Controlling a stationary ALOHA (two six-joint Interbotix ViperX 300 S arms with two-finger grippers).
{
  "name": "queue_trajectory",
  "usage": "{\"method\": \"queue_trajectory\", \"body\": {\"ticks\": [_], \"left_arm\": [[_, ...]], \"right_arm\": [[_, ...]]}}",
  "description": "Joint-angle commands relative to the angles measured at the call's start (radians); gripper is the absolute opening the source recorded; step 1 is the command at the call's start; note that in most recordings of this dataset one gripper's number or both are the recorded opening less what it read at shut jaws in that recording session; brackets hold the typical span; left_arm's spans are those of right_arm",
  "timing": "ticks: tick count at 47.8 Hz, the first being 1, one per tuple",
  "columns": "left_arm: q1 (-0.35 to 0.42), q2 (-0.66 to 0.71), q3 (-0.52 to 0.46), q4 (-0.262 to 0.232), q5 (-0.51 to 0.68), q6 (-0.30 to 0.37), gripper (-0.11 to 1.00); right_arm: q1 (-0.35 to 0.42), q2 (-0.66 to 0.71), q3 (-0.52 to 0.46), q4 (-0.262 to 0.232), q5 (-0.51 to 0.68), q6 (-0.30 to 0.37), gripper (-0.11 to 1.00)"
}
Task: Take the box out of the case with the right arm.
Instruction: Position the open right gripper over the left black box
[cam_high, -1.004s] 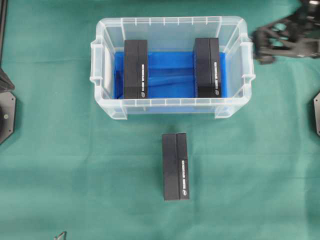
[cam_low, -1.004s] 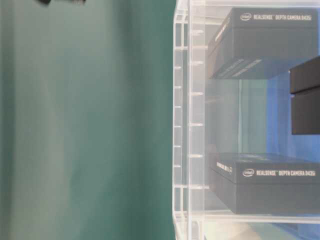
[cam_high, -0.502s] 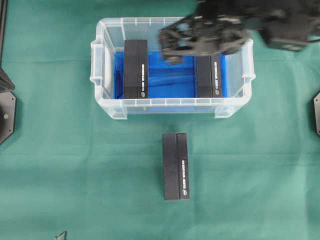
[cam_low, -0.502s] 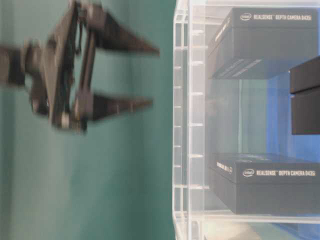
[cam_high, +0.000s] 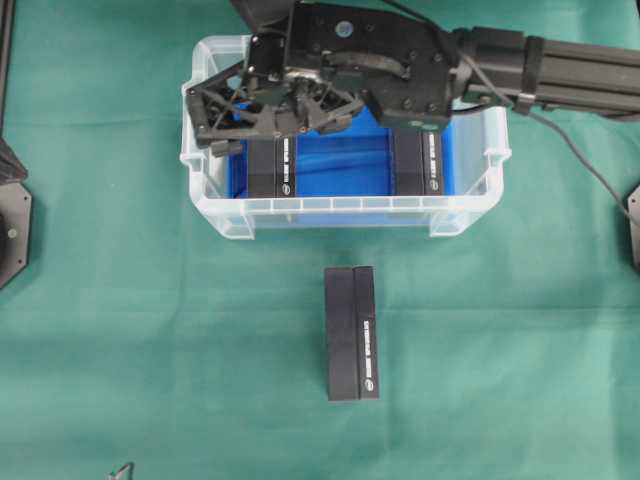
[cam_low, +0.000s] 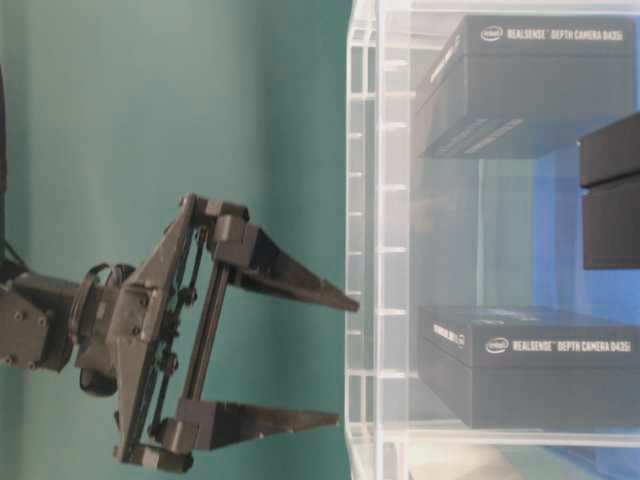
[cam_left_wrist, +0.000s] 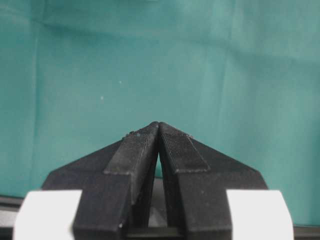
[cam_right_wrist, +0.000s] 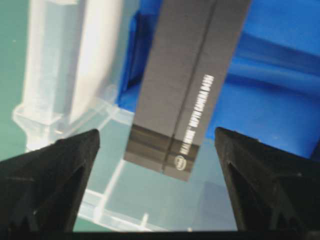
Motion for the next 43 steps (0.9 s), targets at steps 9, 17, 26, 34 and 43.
{"method": "queue_trajectory", "body": {"ticks": [9,17,26,34,43], "left_arm": [[0.002,0.000,-0.023,0.003,-0.003,0.000,0.02],[0.002,0.000,-0.023,0.003,-0.003,-0.002,0.02],[0.002,0.002,-0.023,0.003,-0.003,-0.002,0.02],[0.003,0.000,-0.023,0.003,-0.003,-0.002,0.02],[0.003,0.002,-0.023,0.003,-0.003,-0.002,0.02]], "right_arm": [[0.002,-0.017,-0.032,0.000,0.003,0.002,0.92],[0.002,-0.015,-0.031,0.000,0.005,0.000,0.92],[0.000,-0.017,-0.031,-0.003,0.002,0.002,0.94],[0.002,-0.015,-0.031,-0.005,0.002,0.002,0.95],[0.003,-0.015,-0.029,-0.009,0.000,0.003,0.96]]}}
